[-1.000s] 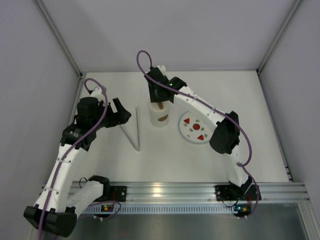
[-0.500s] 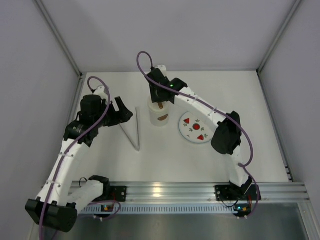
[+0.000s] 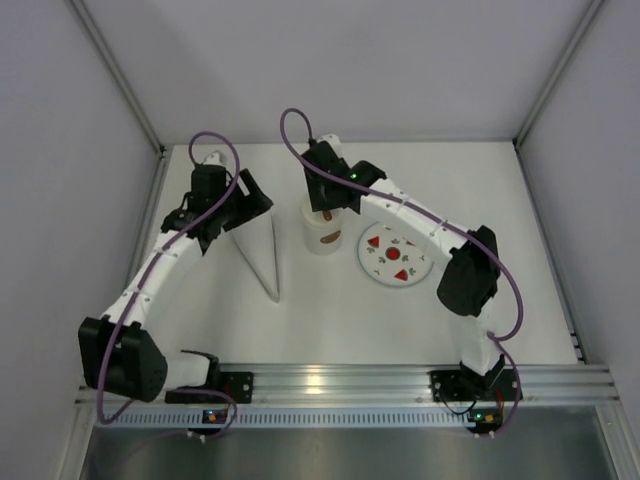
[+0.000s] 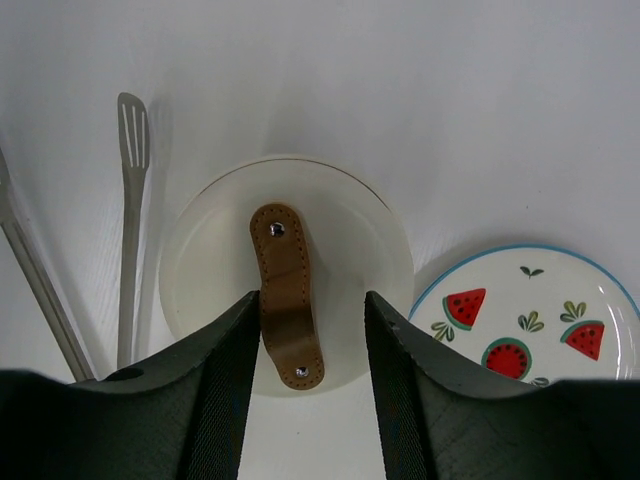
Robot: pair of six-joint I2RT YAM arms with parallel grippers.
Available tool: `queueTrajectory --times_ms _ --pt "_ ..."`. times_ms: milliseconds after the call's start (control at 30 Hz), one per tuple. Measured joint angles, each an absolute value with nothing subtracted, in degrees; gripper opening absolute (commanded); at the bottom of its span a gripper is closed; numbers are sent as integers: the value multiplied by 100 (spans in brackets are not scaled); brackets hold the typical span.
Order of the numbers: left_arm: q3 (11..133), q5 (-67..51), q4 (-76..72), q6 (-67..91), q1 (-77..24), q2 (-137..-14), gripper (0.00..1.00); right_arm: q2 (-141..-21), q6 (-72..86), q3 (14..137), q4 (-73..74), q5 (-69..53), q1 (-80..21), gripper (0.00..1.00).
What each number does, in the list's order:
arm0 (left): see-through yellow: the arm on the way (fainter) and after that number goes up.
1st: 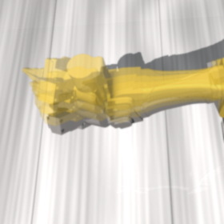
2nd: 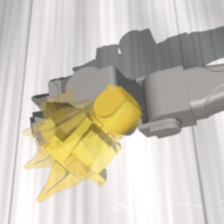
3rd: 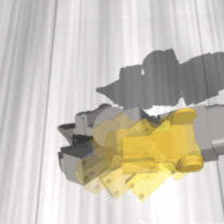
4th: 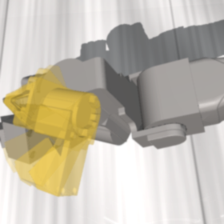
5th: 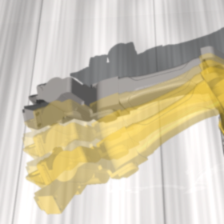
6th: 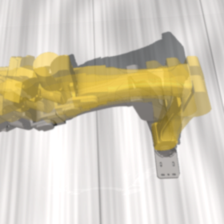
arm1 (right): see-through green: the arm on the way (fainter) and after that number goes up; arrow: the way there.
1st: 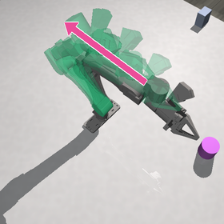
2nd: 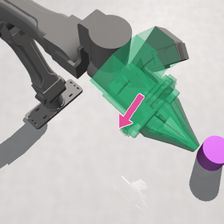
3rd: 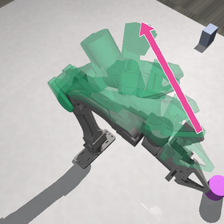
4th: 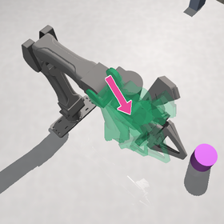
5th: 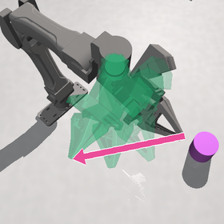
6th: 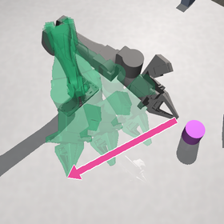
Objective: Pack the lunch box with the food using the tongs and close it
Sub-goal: Close the box lid on the packing box.
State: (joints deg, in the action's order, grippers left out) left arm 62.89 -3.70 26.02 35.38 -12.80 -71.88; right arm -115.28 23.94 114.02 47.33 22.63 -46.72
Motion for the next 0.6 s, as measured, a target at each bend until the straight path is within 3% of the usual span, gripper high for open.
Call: queueTrajectory --times_ms 367,600 --pt "7236 231 1702 4077 -1435 -9297 69 -11500 1844 11531 4718 2217 -4637 49" --pt "7881 370 1485 4289 -1496 -10300 57 -11780 1553 12134 4685 1957 -4595 49"
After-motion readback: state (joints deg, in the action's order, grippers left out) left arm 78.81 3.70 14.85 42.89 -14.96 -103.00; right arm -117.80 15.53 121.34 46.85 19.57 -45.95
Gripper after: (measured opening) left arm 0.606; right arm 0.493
